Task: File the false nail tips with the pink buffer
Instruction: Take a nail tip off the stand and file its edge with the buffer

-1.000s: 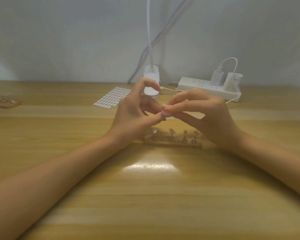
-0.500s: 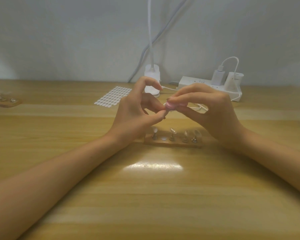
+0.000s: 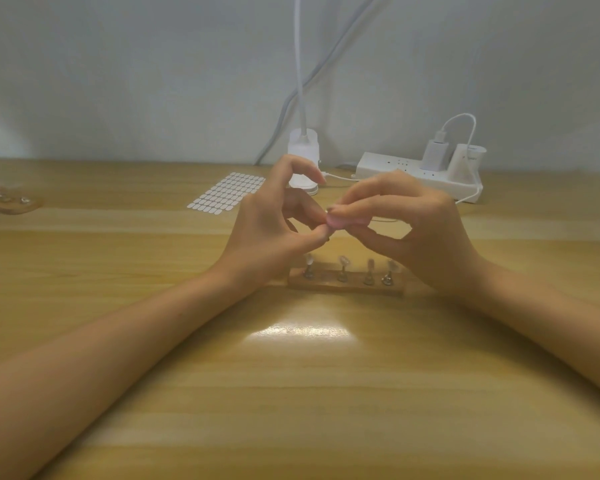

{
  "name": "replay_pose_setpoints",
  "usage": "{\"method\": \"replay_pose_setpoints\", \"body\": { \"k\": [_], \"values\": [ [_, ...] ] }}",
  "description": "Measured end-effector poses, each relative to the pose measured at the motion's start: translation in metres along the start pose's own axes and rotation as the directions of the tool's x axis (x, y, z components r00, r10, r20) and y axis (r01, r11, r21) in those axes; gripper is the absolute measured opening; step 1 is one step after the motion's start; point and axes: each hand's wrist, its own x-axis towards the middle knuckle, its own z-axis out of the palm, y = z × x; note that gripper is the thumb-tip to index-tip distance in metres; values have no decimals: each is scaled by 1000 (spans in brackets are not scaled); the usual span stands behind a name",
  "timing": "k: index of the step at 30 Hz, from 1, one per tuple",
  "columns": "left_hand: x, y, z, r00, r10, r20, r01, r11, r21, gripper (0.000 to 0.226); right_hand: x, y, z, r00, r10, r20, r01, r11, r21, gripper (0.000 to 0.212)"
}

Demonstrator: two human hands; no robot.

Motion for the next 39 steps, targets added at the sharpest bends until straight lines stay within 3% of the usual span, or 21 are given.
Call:
{"method": "replay_pose_setpoints", "body": {
  "k": [3,9,12,16,19,29,36,39],
  "values": [
    [0,0,-1,1000,-22,-4,22,999,-23,43,1,3,-3,998,49,-42,-49,999,-16,16],
    [0,-1,-1,1000,-14,10,14,1000,-24,43,0,0,-1,1000,-28,12,29,999,-14,18],
    [1,-1,-2,999,-43,6,43,998,-50,43,2,1,-2,999,39,-13,-39,999,19,18],
    [0,0,-1,1000,-19,16,20,999,-50,44,2,1,-2,1000,-19,7,19,1000,-22,17],
    [1,0,-2,999,-36,19,37,997,-73,44,1,2,-3,999,35,-19,-35,999,-14,17],
    [1,-2,-1,999,-24,24,25,997,-67,44,2,1,1,1000,-17,10,17,1000,-26,16],
    [0,-4,-2,998,-35,57,42,991,-126,44,-1,5,-5,998,64,-17,-64,997,-32,13],
    [2,-4,-1,995,-55,84,71,978,-198,38,4,6,-12,984,138,-113,-137,990,15,19]
  ]
}}
